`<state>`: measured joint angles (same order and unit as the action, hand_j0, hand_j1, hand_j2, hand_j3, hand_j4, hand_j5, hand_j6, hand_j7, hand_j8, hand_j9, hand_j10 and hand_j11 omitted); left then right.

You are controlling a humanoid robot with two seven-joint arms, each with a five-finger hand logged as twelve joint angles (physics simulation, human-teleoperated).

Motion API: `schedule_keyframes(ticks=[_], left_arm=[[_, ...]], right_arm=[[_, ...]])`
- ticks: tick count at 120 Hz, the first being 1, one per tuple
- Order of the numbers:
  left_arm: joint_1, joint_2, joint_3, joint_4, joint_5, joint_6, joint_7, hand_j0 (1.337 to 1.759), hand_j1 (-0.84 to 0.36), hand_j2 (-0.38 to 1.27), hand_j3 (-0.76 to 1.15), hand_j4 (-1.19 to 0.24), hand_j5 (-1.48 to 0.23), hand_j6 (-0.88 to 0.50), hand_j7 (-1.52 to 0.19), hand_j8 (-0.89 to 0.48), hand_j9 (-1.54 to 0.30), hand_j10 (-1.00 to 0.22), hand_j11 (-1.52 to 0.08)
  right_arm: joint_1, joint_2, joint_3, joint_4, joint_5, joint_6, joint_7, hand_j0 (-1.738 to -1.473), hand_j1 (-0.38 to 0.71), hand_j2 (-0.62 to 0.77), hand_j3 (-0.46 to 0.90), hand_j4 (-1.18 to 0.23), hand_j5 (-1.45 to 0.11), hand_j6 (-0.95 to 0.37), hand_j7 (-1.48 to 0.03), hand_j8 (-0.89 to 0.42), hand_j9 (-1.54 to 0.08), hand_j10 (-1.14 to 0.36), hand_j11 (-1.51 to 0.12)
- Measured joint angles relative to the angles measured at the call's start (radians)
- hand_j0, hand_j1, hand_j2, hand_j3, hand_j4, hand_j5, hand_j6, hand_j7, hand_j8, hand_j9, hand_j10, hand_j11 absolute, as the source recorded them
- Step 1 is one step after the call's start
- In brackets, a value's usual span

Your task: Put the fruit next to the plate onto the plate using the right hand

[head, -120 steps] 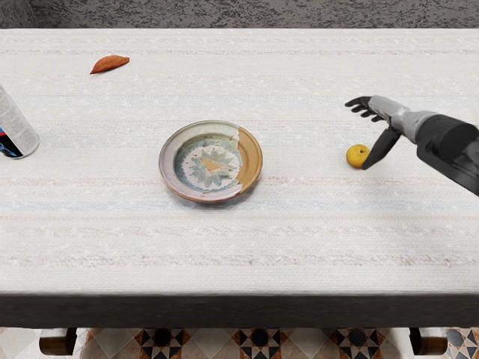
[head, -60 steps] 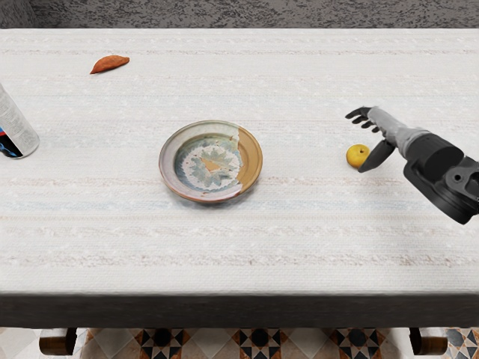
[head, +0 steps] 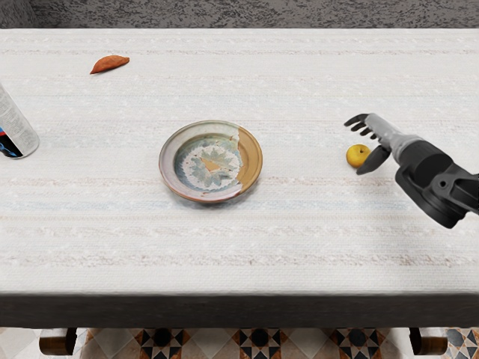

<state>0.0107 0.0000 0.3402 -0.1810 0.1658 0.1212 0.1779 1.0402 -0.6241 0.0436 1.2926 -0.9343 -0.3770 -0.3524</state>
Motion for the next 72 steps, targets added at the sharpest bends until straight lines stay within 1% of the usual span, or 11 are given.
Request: schedule_keyframes(ticks=[22, 72], left_arm=[[0.0, 0.0, 0.0, 0.0, 0.0, 0.0, 0.0, 1.658, 0.35, 0.0, 0.0, 0.0, 0.0, 0.0, 0.0, 0.0, 0.0, 0.0, 0.0], [0.0, 0.0, 0.0, 0.0, 0.0, 0.0, 0.0, 1.658, 0.35, 0.0, 0.0, 0.0, 0.0, 0.0, 0.0, 0.0, 0.0, 0.0, 0.0]], right_arm=[[0.004, 0.036, -0.001, -0.055, 0.007, 0.002, -0.002, -1.658, 0.01, -0.06, 0.0, -0.3, -0.39, -0.3, -0.39, -0.3, -0.39, -0.3, -0.39], [-0.009, 0.074, -0.012, -0.125, 0.014, 0.005, -0.001, -1.658, 0.01, -0.06, 0.0, -0.3, -0.39, -0.31, -0.39, -0.3, -0.39, -0.3, -0.39]])
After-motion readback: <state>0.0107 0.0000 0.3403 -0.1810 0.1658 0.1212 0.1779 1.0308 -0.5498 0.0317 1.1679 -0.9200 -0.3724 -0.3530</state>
